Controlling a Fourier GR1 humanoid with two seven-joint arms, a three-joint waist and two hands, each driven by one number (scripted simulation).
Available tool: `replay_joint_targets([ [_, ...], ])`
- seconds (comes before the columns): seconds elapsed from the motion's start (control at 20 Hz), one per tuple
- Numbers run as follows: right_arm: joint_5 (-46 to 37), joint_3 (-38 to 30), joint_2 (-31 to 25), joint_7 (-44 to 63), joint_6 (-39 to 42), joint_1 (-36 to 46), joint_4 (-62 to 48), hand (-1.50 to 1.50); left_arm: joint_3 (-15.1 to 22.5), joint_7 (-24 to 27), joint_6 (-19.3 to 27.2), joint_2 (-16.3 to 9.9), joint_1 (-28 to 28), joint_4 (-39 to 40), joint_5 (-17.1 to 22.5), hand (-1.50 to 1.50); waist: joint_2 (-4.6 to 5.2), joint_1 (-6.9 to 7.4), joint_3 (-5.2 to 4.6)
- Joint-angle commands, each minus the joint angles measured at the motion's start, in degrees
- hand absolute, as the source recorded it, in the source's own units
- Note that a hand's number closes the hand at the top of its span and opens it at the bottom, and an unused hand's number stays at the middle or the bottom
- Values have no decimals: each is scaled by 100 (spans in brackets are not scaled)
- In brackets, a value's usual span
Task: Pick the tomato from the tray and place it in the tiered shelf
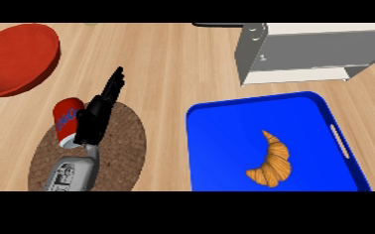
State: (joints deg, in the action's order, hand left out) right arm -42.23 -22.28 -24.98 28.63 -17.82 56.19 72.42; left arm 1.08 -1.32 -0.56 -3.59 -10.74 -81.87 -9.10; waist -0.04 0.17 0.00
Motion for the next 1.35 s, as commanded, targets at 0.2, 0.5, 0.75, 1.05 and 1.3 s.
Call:
replay_joint_targets([
  [0.2, 669, -839, -260, 435, -495, 237, 596, -150, -29, 129, -162, -87, 336, -136, 112, 0, -16, -16, 0],
  [0.5, 957, -1413, -1425, 1520, 459, 125, 914, -150, -250, -155, -178, -207, -77, 14, 190, 0, -34, -125, -3],
  [0.75, 1856, -2203, -2117, 1954, 1821, -826, 1244, -150, -129, 186, 14, -67, 243, -33, 30, 0, -48, -220, 3],
  [1.05, 2749, -3397, -2946, 1716, 3081, -1990, 1452, -150, -59, 166, -73, -132, 423, -151, -12, 0, -41, -203, 4],
  [1.3, 3658, -4700, -2958, 1460, 4083, -2986, 1489, -150, -242, -55, -65, -167, -19, -20, 94, 0, -37, -239, 5],
])
